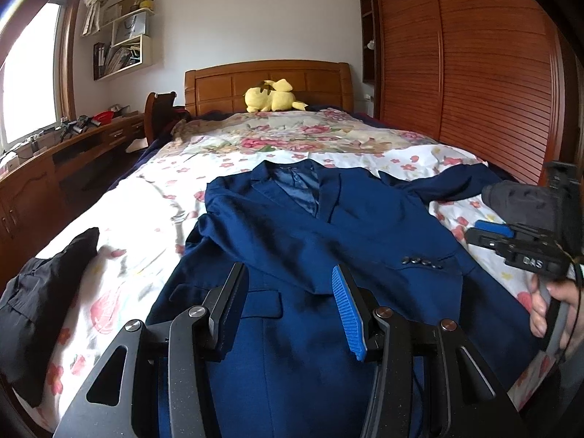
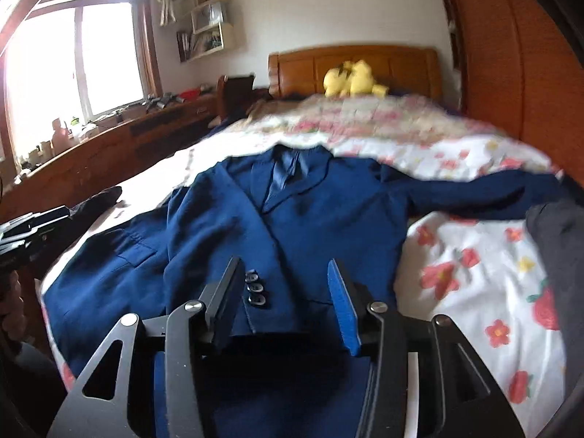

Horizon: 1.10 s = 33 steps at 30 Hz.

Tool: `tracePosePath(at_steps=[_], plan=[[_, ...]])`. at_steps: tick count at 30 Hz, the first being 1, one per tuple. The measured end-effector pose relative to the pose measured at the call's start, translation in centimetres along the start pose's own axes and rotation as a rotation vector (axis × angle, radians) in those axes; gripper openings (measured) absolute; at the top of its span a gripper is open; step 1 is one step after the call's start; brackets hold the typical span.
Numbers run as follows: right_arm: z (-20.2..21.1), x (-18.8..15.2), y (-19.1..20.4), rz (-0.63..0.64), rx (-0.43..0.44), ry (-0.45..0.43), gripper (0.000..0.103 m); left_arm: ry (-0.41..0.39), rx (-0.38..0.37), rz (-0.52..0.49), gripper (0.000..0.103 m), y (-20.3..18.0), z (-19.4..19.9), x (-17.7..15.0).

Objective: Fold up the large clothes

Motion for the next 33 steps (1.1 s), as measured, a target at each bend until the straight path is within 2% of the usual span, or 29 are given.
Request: tracePosePath(at_steps=[5, 11, 15, 16, 18, 19, 20, 22, 24, 28, 30, 33], plan=[[-3.1, -0.5, -0.3, 0.005, 0.002, 0.113, 0.048, 0.004, -0.005, -0.013, 0.049, -0.4, 0.0, 0.1], [-6.2, -3.2, -0.8, 0.022, -0.028, 0.239, 0.048, 0.007, -0.008, -0.036, 0.049, -0.5, 0.1, 0.0], [-6.8, -4.5, -0.6, 0.036, 0.016, 0.310, 0.048, 0.001, -0.008, -0.037, 0.049, -0.2, 0.4, 0.0], [-6.6, -4.5, -0.5, 0.040, 0.018, 0.305, 0.046, 0.004, -0.008, -0.038, 0.049, -0.2, 0.3, -0.1], [-6.5, -4.7, -0.2, 0.056, 0.026, 0.308, 0.036, 0.006, -0.007, -0.038, 0.049, -0.2, 0.3, -0.2], [-6.2, -4.8, 0.1, 0.072, 0.030, 0.305, 0.030, 0.010, -0.006, -0.038, 0.049, -0.3, 0.2, -0.2], [-6.1, -4.8, 0.4, 0.087, 0.025, 0.299, 0.018, 0.012, -0.006, -0.037, 0.049, -0.3, 0.2, -0.2], [-5.4, -4.5, 0.9, 0.125, 0.018, 0.268, 0.009, 0.009, -0.007, -0.036, 0.049, -0.4, 0.2, -0.1], [-4.6, -3.6, 1.5, 0.133, 0.034, 0.218, 0.007, 0.011, -0.009, -0.034, 0.049, -0.5, 0.1, 0.0], [-1.5, -0.4, 1.6, 0.110, 0.013, 0.045, 0.007, 0.006, -0.013, -0.036, 0.049, -0.8, 0.1, 0.0], [-0.6, 0.6, 1.1, 0.096, -0.003, 0.018, 0.007, 0.006, -0.014, -0.039, 0.049, -0.9, 0.0, 0.0], [-0.7, 1.3, -0.4, 0.096, -0.098, -0.007, 0.007, 0.002, -0.019, -0.036, 0.049, -0.9, 0.1, 0.1]])
Point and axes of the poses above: each gripper's, at about its wrist camera, not at the fingertips, and z roughly against the way its jaws point, y to its left, x to its top, the point moved 7 cm from there along -z, roughly the way its jaws point, and after that the axes turned 8 degrees about -z, right-handed, at the moved point
